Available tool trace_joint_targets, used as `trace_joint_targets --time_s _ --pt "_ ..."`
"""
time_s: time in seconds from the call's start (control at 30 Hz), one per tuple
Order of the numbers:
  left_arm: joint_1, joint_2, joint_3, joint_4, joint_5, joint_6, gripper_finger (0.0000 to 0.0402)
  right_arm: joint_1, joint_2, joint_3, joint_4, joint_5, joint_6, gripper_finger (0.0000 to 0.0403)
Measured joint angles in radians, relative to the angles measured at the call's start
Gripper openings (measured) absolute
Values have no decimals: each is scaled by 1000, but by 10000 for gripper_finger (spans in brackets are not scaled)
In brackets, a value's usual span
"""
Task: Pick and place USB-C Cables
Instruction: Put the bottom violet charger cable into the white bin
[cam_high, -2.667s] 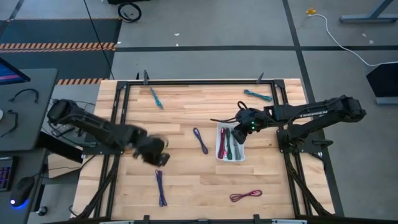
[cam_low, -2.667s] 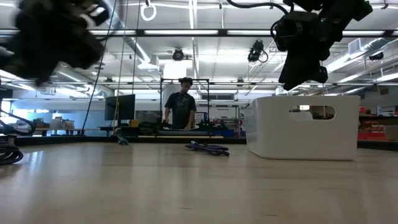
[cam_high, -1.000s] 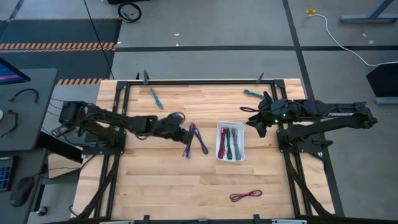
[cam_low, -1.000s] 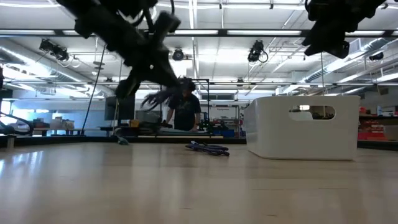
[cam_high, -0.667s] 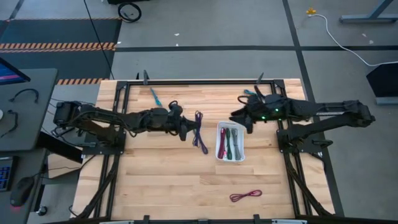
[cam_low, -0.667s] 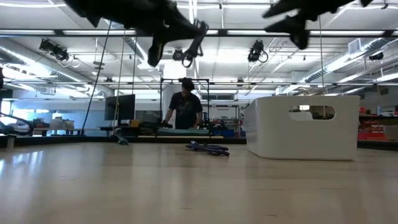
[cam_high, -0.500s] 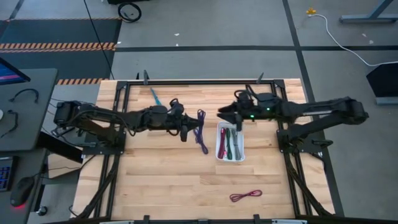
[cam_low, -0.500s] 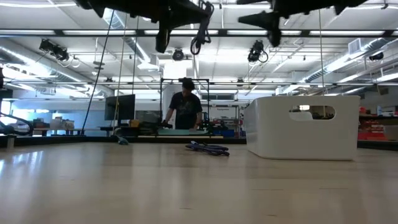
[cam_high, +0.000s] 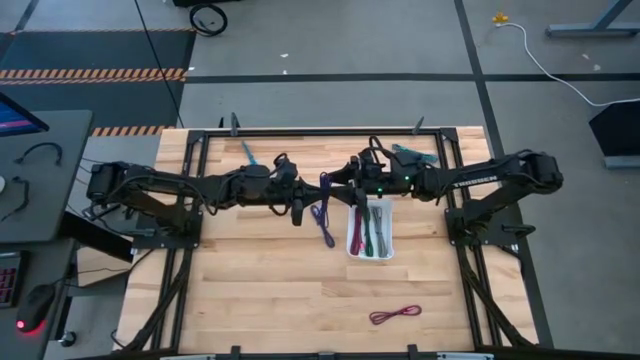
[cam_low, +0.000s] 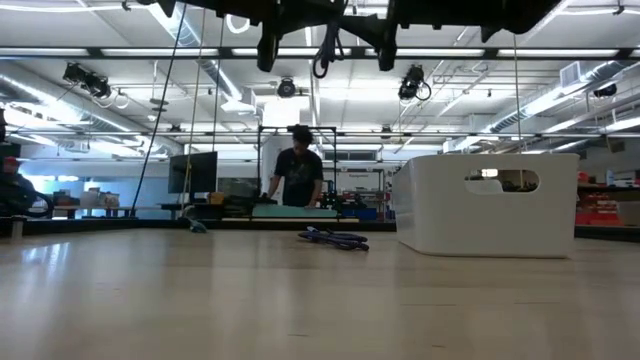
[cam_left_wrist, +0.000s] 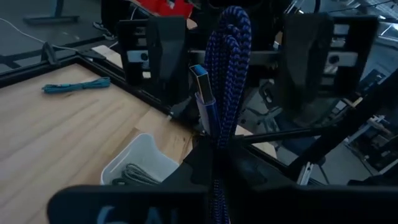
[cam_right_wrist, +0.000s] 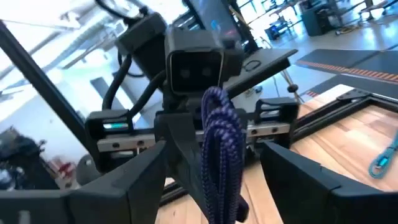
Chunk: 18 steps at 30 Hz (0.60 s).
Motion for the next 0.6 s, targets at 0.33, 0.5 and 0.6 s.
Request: trace_joint_targets --time_s 0.33,0.5,0.6 --pt "0 0 1 -19 4 -11 23 0 52 38 -2 -40 -8 173" --pt "-3 0 1 -25 5 -11 26 0 44 38 -4 -38 -12 101" --pt "-3 -2 1 -26 6 -12 35 -1 41 38 -6 -35 -17 64"
